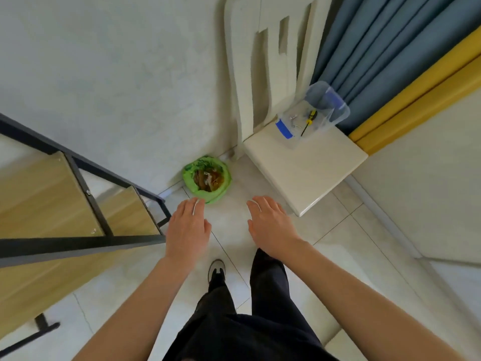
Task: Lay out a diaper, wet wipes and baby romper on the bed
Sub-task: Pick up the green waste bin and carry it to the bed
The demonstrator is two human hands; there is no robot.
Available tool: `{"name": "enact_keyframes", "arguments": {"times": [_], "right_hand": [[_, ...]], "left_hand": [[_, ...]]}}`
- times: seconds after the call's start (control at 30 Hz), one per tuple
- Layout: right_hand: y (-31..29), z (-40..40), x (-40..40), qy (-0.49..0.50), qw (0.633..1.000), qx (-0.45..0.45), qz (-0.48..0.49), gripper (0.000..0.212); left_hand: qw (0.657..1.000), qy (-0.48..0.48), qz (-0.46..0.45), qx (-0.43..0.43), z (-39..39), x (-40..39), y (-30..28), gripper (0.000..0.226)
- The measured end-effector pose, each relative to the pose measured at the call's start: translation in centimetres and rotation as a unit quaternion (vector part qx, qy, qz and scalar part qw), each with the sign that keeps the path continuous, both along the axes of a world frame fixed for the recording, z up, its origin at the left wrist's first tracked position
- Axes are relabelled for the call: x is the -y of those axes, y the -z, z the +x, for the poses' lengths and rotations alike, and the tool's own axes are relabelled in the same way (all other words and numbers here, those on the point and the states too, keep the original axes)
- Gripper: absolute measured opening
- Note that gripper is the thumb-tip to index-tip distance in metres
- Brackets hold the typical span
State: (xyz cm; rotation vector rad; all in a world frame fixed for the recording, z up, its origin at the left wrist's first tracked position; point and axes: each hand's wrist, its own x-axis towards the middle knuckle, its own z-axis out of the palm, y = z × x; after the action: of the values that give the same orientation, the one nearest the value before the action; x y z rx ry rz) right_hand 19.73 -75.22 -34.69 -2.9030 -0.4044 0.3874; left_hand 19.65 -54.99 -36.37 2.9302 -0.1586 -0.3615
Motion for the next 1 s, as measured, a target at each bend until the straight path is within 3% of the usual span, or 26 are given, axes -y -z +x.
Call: {"name": "enact_keyframes", "arguments": {"times": [0.23, 0.47, 0.63, 0.77, 1.0], "right_hand": [[3.7, 8.5, 3.6, -0.130, 0.991, -0.025, -0.017, 0.044], [11.5, 15.0, 3.7, -0.209, 0.977, -0.046, -0.025, 0.047], [20.2, 18.6, 1.8, -0.230, 0.973, -0.035, -0.007, 0.046], [28.4, 21.8, 0.2, -0.240, 0.970, -0.043, 0.001, 0.050], [43.0, 27.2, -2.2, -0.207, 0.973, -0.105, -0.016, 0.057]], "left_hand": [[0.992, -0.118, -0.012, -0.034, 3.5, 4.6, 4.3, 0.050], [0.981, -0.181, -0.035, -0.054, 7.6, 6.4, 11.7, 0.049], [0.978, -0.197, -0.046, -0.059, 10.9, 5.5, 20.9, 0.048], [0.953, -0.278, -0.108, -0.060, 13.2, 5.0, 29.4, 0.044], [0.935, -0.325, -0.095, -0.103, 17.4, 1.2, 44.4, 0.046]]}}
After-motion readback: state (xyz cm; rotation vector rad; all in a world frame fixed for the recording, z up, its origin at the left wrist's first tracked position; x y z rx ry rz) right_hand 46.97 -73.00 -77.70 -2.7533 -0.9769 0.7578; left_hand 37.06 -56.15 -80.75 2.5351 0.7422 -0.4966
